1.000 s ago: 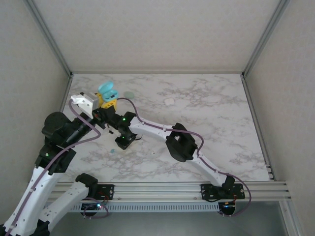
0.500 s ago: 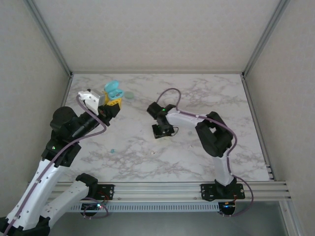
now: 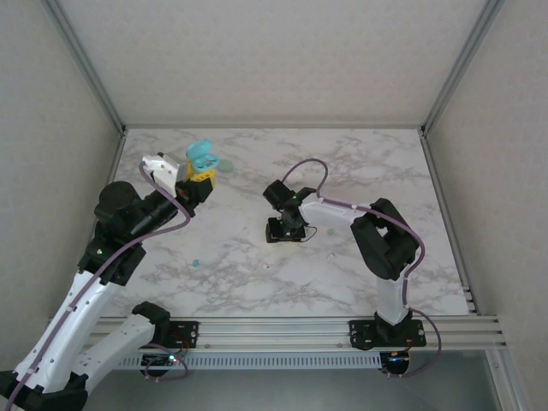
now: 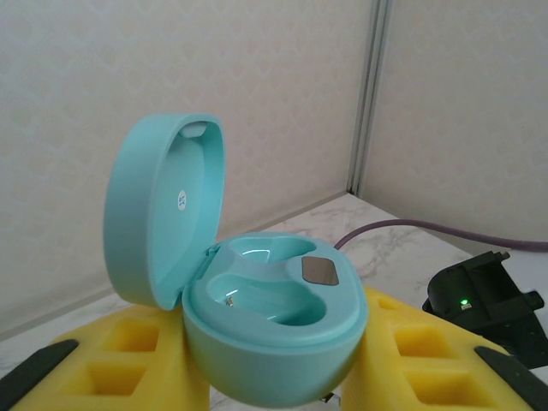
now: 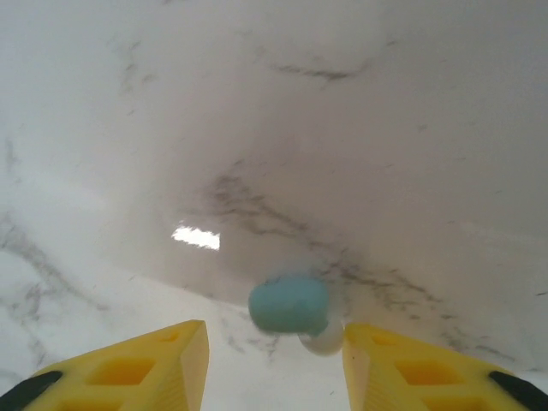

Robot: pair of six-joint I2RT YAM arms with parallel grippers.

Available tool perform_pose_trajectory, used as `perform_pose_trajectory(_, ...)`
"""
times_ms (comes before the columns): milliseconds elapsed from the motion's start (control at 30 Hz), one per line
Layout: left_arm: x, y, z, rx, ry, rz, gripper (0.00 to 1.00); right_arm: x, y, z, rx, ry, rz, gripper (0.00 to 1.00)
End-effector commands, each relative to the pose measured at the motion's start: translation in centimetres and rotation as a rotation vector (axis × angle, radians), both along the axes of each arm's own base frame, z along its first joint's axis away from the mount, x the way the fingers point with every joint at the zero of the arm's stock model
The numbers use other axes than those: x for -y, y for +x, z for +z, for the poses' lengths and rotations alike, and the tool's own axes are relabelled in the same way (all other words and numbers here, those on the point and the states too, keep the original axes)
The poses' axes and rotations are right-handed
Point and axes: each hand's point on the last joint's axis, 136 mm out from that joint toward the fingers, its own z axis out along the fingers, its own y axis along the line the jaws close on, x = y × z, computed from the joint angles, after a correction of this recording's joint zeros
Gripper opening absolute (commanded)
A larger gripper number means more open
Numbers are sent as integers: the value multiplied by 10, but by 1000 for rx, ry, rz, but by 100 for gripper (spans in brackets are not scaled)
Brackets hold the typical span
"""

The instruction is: Insert the wireless bluetooth earbuds into the charging case

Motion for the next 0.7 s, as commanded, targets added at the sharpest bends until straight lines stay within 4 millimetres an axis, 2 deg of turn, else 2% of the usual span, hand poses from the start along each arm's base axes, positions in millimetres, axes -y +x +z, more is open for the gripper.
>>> perform_pose_trajectory(0,2,-3,7,26,-32,-15,28,-21,-19,19,-40,63,134,46)
perform_pose_trajectory(67,2,-3,7,24,-32,-15,28,-32,-33,23,-83,94,192,46)
perform_pose_trajectory(133,2,-3,7,24,-30,-15,28,-31,-37,26,-75,69,215,46)
perform_pose_trajectory(200,1,-3,7,25,-30,-13,28,-21,-30,28,-31,17,211,46)
perform_pose_trajectory(367,1,-5,7,21,-31,-13,28,8,7,26,68,-87,121,45)
perform_pose_trajectory(467,0,-6,8,21,-31,-9,28,7,19,21,74,-31,84,45)
perform_pose_trajectory(533,-1,-7,9,24,-31,-9,28,-3,19,18,31,35,92,47)
perform_pose_trajectory(667,0,-7,8,22,-30,-11,28,-11,16,4,-21,55,95,47)
